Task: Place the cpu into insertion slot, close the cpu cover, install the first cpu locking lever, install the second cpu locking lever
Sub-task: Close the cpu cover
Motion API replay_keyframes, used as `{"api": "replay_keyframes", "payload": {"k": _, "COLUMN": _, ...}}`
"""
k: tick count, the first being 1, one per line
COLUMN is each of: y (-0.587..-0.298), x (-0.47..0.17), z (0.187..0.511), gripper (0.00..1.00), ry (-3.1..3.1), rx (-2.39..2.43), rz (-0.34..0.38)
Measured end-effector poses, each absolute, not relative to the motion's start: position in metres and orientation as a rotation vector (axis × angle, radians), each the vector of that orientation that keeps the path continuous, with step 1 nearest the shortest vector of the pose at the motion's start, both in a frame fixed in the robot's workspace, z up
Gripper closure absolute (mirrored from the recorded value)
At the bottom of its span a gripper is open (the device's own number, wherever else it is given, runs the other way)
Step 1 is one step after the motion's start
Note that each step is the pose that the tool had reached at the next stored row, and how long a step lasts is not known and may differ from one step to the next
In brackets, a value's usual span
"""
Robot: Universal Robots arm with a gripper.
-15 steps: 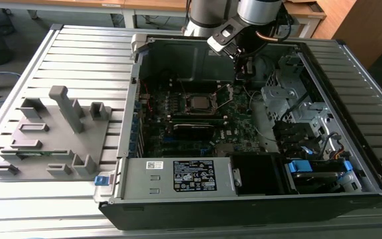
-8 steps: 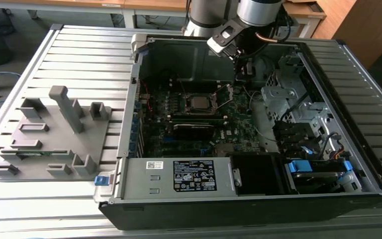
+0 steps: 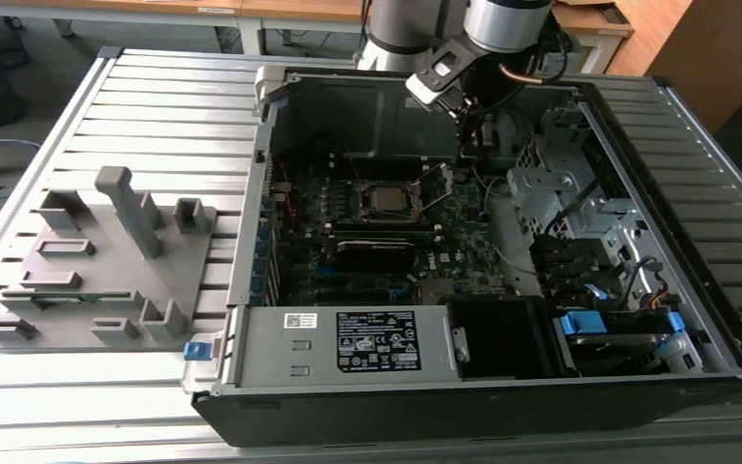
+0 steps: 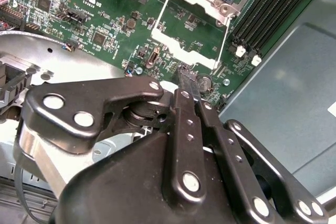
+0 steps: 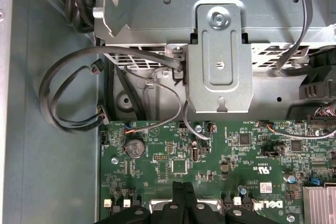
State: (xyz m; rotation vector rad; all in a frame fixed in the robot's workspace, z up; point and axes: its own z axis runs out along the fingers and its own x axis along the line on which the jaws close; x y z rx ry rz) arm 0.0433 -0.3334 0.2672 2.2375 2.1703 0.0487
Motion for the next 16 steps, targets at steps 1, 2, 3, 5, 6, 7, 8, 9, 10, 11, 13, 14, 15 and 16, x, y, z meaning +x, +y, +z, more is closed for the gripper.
{"api": "replay_keyframes", "payload": {"k": 1, "y": -0.3333, "x": 0.0437, "z": 0.2668, "gripper": 0.9, "ry": 2.17, "rx": 2.237, "rz": 0.049}}
{"api": "replay_keyframes", "payload": {"k": 2, "y": -0.3332, "x": 0.0441, "z": 0.2663, "gripper": 0.9, "ry": 2.17, "rx": 2.237, "rz": 0.049}}
{"api": "replay_keyframes", "payload": {"k": 3, "y": -0.3332, "x": 0.0444, "z": 0.2657, "gripper": 0.9, "ry": 2.17, "rx": 2.237, "rz": 0.048}}
{"api": "replay_keyframes", "payload": {"k": 5, "y": -0.3331, "x": 0.0448, "z": 0.2644, "gripper": 0.9, "ry": 2.169, "rx": 2.237, "rz": 0.047}}
{"api": "replay_keyframes", "payload": {"k": 6, "y": -0.3331, "x": 0.045, "z": 0.2639, "gripper": 0.9, "ry": 2.169, "rx": 2.236, "rz": 0.046}}
{"api": "replay_keyframes", "payload": {"k": 7, "y": -0.3331, "x": 0.0452, "z": 0.2633, "gripper": 0.9, "ry": 2.169, "rx": 2.236, "rz": 0.046}}
{"api": "replay_keyframes", "payload": {"k": 8, "y": -0.3331, "x": 0.0455, "z": 0.2627, "gripper": 0.9, "ry": 2.169, "rx": 2.236, "rz": 0.046}}
{"api": "replay_keyframes", "payload": {"k": 9, "y": -0.3331, "x": 0.0456, "z": 0.262, "gripper": 0.9, "ry": 2.169, "rx": 2.236, "rz": 0.046}}
{"api": "replay_keyframes", "payload": {"k": 10, "y": -0.333, "x": 0.0459, "z": 0.2613, "gripper": 0.9, "ry": 2.169, "rx": 2.236, "rz": 0.045}}
{"api": "replay_keyframes", "payload": {"k": 11, "y": -0.333, "x": 0.046, "z": 0.2607, "gripper": 0.9, "ry": 2.168, "rx": 2.235, "rz": 0.044}}
{"api": "replay_keyframes", "payload": {"k": 13, "y": -0.333, "x": 0.0463, "z": 0.2593, "gripper": 0.9, "ry": 2.168, "rx": 2.235, "rz": 0.043}}
{"api": "replay_keyframes", "payload": {"k": 14, "y": -0.333, "x": 0.0464, "z": 0.2585, "gripper": 0.9, "ry": 2.168, "rx": 2.235, "rz": 0.043}}
{"api": "replay_keyframes", "payload": {"k": 15, "y": -0.333, "x": 0.0464, "z": 0.2579, "gripper": 0.9, "ry": 2.168, "rx": 2.235, "rz": 0.043}}
{"api": "replay_keyframes", "payload": {"k": 16, "y": -0.333, "x": 0.0465, "z": 0.2573, "gripper": 0.9, "ry": 2.167, "rx": 2.234, "rz": 0.042}}
